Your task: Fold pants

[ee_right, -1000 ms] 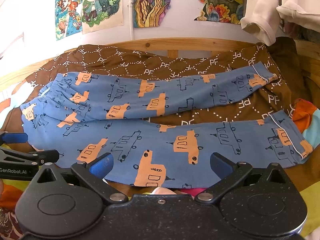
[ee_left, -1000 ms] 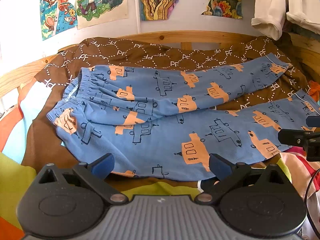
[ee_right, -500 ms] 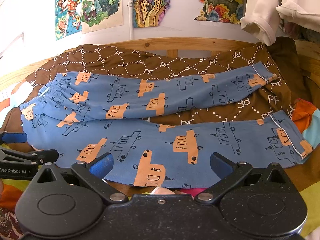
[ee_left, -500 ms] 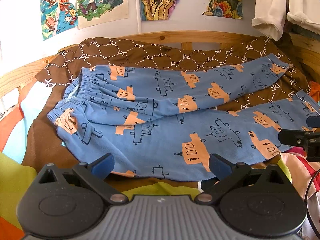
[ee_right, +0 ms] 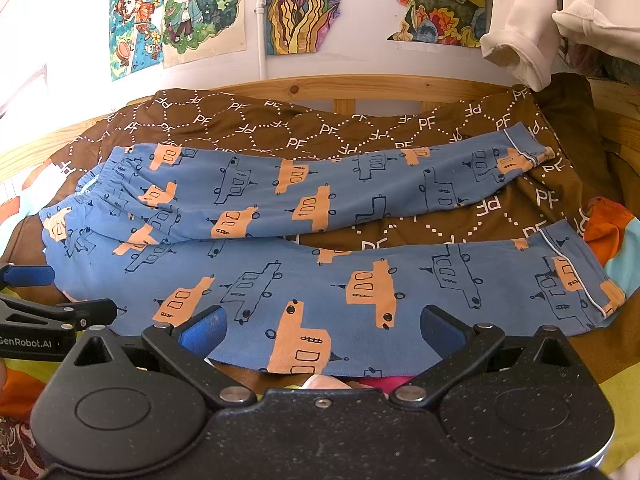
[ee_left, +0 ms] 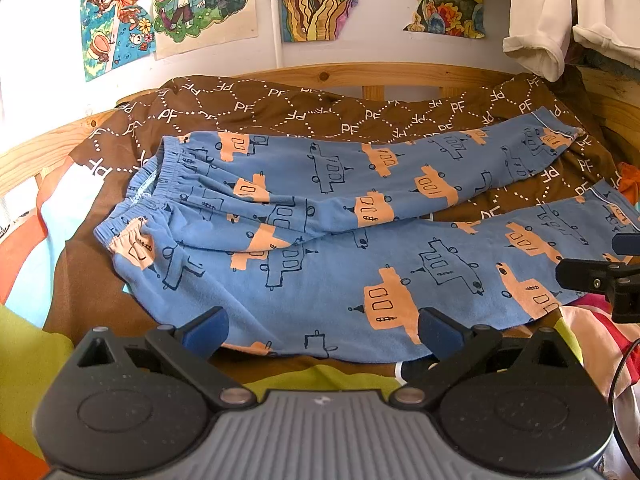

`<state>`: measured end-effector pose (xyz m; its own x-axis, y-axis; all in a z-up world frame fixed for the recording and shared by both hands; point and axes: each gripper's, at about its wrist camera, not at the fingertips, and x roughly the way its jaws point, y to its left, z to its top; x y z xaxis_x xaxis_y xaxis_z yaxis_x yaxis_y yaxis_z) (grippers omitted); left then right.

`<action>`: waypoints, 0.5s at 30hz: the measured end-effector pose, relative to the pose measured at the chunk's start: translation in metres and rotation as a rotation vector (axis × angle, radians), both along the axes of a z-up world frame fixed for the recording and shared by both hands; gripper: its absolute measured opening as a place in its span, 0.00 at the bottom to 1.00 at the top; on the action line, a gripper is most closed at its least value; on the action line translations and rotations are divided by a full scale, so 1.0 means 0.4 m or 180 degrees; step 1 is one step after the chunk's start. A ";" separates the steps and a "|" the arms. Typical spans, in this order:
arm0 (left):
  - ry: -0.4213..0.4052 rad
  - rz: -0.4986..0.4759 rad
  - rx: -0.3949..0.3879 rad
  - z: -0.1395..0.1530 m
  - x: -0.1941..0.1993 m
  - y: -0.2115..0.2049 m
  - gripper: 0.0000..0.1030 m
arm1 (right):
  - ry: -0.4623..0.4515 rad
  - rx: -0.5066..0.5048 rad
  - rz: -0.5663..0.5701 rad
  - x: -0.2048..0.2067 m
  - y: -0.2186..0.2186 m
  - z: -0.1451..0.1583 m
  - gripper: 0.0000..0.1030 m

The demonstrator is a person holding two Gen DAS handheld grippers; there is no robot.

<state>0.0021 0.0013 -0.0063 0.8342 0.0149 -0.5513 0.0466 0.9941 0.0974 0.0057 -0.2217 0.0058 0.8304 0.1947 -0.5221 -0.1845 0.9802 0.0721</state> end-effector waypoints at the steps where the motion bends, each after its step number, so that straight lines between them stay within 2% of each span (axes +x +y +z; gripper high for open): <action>1: 0.0001 -0.0002 0.0001 0.000 0.000 0.000 1.00 | 0.0000 0.0000 0.0001 0.000 0.000 0.000 0.99; 15: 0.0024 0.0074 0.0050 -0.001 0.011 -0.006 1.00 | 0.0012 0.0017 -0.0044 0.009 -0.005 0.004 0.99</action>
<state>0.0065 -0.0011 -0.0069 0.8293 0.0429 -0.5571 0.0244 0.9933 0.1128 0.0093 -0.2237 0.0072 0.8311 0.1859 -0.5242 -0.1705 0.9823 0.0780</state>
